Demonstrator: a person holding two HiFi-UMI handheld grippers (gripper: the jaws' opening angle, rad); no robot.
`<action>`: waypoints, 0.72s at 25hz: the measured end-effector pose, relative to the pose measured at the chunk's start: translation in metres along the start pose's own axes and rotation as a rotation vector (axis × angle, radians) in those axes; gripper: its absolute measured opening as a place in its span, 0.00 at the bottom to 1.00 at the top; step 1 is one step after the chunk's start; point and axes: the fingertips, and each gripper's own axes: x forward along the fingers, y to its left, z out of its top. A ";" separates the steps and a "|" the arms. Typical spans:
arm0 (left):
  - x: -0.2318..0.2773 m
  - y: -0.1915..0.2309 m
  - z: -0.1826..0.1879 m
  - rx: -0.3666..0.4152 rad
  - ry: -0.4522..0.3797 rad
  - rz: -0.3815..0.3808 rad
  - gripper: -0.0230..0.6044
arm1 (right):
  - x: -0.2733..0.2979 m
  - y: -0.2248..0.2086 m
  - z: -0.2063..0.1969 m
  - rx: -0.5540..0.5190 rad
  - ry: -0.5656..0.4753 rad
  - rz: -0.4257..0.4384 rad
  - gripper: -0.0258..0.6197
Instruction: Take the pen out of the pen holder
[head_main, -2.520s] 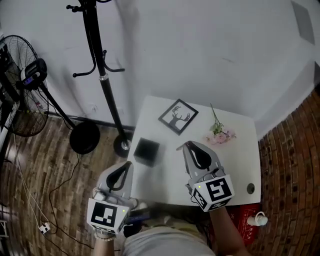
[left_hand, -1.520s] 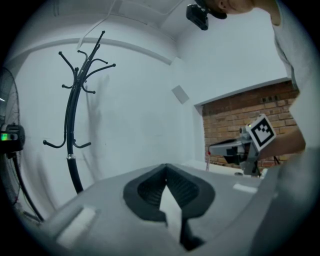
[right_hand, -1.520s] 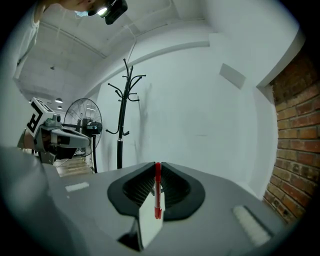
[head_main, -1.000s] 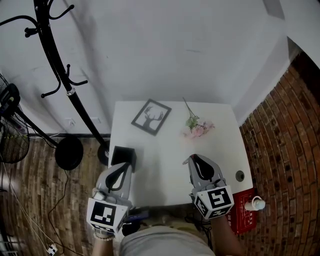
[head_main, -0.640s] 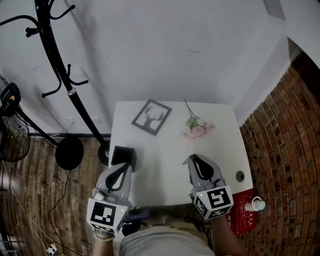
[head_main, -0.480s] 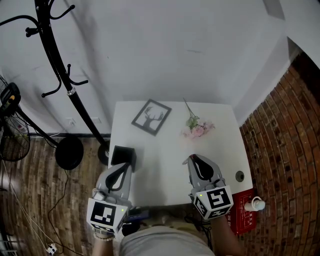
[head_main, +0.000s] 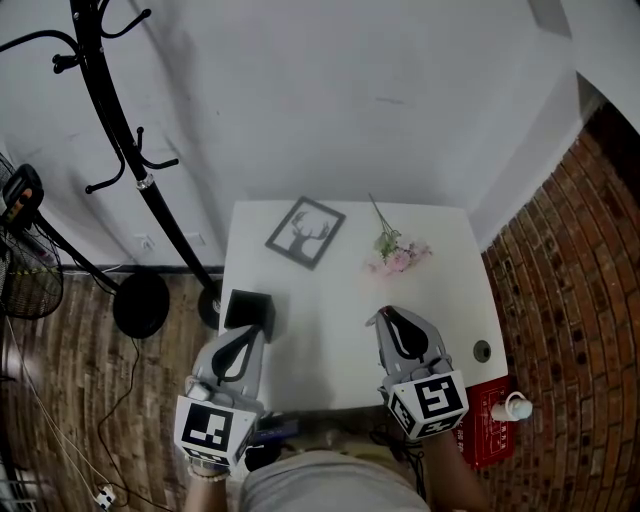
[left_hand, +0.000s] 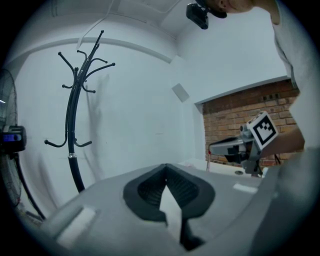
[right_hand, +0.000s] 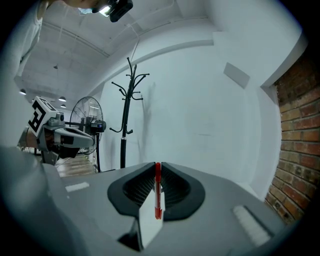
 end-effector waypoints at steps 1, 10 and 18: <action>0.000 0.000 0.000 0.000 -0.004 0.001 0.03 | 0.000 0.000 0.001 -0.001 -0.001 0.002 0.10; -0.003 0.001 -0.001 -0.025 0.010 0.007 0.03 | 0.002 0.005 0.005 -0.018 -0.013 0.017 0.10; -0.002 0.001 -0.001 -0.015 -0.001 0.005 0.03 | 0.002 0.006 0.008 -0.025 -0.016 0.017 0.10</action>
